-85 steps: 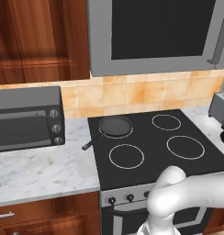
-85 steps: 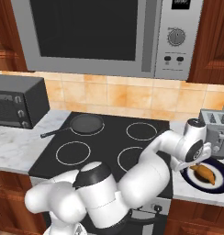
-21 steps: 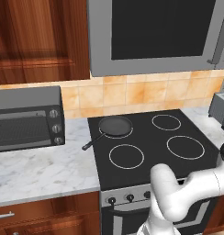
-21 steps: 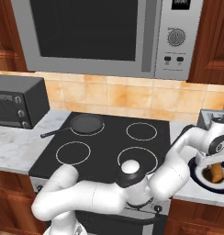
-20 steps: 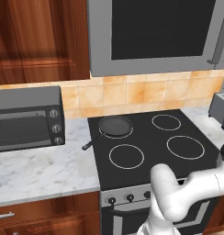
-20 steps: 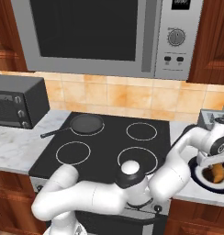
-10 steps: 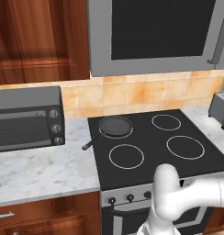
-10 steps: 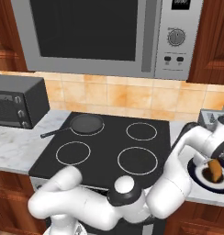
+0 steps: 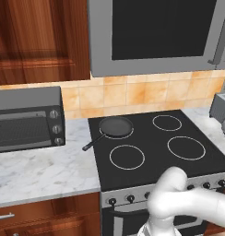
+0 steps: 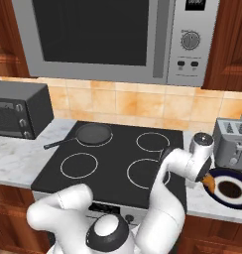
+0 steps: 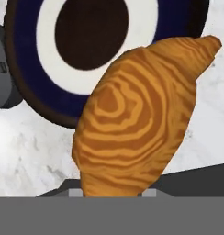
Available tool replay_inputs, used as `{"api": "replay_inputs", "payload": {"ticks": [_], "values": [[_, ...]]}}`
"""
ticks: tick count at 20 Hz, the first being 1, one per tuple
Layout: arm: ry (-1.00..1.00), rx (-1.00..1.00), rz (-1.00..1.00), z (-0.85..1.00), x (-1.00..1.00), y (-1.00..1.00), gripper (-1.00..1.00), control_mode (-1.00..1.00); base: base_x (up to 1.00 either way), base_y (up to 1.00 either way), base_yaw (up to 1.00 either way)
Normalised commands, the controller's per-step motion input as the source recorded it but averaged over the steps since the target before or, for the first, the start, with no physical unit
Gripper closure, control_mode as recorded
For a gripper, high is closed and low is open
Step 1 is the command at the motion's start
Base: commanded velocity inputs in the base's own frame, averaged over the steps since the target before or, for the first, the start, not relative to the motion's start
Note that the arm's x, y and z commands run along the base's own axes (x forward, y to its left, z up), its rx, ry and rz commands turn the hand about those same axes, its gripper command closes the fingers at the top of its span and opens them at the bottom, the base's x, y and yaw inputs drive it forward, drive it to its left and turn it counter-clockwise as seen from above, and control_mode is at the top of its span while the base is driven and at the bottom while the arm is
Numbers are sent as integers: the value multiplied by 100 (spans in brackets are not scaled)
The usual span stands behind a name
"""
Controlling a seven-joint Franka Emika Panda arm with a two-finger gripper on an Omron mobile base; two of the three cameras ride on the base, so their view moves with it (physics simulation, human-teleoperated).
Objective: Pick the croissant and place it on the pan. Then turn on the stove to warm the croissant.
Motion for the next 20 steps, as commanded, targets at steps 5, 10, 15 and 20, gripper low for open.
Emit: {"api": "replay_inputs", "payload": {"ticks": [5,10,15,20], "values": [[-1,-21,54,32,-14,74,100,-100,0,0,0],[0,-23,57,50,0,75,100,-100,0,0,0],[-2,-29,58,43,-2,68,100,-100,0,0,0],[-7,-27,55,31,-2,58,100,-100,0,0,0]]}}
